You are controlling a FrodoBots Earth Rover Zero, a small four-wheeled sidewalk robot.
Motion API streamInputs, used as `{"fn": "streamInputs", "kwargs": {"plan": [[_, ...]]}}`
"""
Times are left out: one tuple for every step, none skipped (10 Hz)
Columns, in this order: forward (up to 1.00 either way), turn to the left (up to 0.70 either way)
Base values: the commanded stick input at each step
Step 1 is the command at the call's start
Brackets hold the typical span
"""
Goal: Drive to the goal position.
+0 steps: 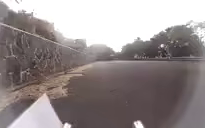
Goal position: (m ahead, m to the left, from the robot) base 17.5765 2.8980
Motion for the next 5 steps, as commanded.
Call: {"fn": "streamInputs", "kwargs": {"plan": [[1.00, -0.31], [1.00, -0.31], [1.00, -0.31], [1.00, -0.31], [1.00, -0.31]]}}
